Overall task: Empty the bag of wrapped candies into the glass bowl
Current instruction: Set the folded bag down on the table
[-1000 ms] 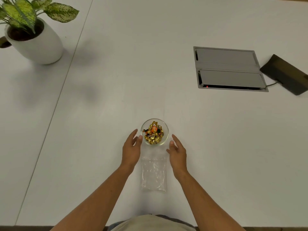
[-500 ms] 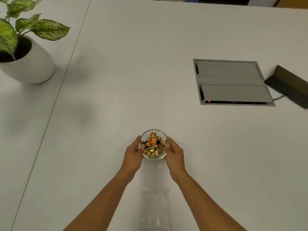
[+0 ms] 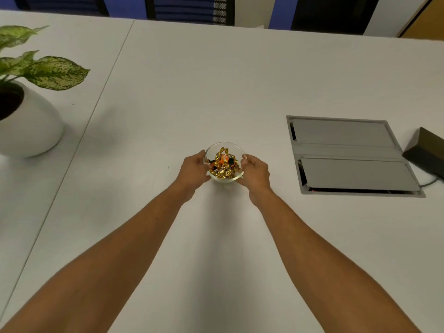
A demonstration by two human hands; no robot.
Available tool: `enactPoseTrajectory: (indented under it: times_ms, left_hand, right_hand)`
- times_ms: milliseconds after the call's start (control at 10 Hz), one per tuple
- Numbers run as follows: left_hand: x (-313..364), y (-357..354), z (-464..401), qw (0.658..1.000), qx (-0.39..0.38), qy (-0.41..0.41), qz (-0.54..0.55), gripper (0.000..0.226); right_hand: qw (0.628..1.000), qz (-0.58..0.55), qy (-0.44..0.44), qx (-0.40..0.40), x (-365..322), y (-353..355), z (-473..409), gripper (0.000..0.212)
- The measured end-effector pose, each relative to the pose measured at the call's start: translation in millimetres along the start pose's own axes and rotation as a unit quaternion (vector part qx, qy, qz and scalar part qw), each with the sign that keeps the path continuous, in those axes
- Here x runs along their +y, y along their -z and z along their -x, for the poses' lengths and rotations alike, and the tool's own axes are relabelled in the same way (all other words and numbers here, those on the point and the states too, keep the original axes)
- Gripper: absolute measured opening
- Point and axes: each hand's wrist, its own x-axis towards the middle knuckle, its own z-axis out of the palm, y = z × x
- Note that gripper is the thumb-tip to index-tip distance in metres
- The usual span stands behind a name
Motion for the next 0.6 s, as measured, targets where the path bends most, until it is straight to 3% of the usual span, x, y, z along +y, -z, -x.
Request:
enactPoseTrajectory:
  times_ms: [200,500,600]
  left_hand:
    - [22.4,-3.2,-62.2,1.000,0.007,0.006,-0.022,0.022]
    - [18.6,-2.5,-97.6,0.999,0.019,-0.016,-0.027,0.027]
    - [17.2,-1.7,-94.7,0.999,0.033,-0.009,-0.019,0.041]
  right_hand:
    - [1.000,0.008,-0.011,0.011,-18.2,-16.2,-63.5,0.031]
    - [1.000,0.024,0.017,0.001,-18.7,-29.0,-98.7,0.029]
    - [0.999,0.043,0.020,-0.007,-21.4,-28.8,-88.2,0.042]
